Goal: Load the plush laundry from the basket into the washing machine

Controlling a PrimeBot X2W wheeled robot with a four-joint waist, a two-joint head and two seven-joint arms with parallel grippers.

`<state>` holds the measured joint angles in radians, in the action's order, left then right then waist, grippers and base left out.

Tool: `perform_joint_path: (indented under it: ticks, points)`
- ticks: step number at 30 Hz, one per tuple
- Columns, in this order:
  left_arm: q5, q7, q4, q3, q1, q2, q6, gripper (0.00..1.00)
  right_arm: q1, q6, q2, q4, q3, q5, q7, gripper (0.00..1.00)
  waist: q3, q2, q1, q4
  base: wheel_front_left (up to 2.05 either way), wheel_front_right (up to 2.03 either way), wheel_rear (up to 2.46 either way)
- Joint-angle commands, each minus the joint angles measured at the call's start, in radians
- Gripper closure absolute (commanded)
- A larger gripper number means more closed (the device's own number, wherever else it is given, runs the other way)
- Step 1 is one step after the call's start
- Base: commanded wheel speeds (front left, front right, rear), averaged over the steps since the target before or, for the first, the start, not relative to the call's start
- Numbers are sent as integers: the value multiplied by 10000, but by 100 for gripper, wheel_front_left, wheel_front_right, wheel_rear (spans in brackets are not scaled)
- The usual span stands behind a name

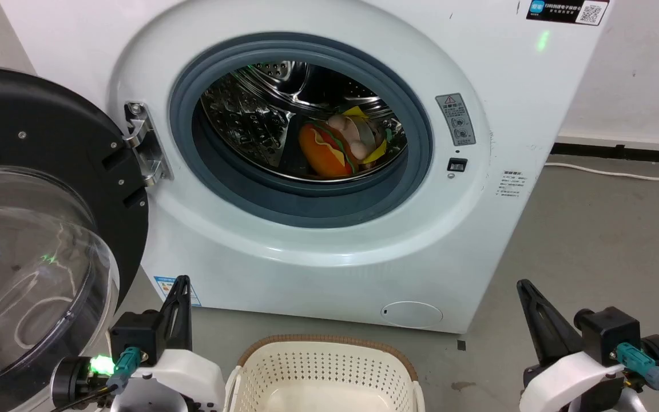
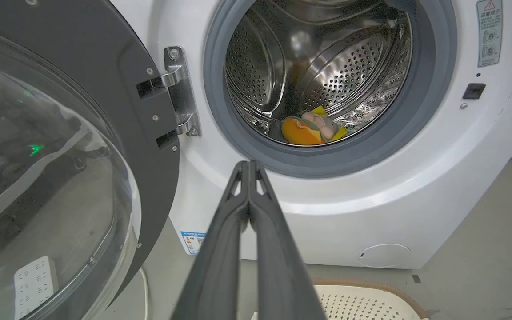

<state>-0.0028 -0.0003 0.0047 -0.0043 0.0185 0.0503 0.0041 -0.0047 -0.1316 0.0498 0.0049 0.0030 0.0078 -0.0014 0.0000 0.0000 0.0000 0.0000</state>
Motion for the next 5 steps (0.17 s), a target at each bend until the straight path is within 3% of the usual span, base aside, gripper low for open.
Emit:
perform_joint_path:
  ticks: [1, 5]
  points:
    - [28, 3, -47, 43, -185, -1, -41, 100, 47, 9, 5, -49, -30, -78, 14, 100, 0, 0, 0, 0, 0, 0, 0]
    - [28, 3, -47, 43, -185, -1, -41, 100, 47, 9, 5, -49, -30, -78, 14, 100, 0, 0, 0, 0, 0, 0, 0]
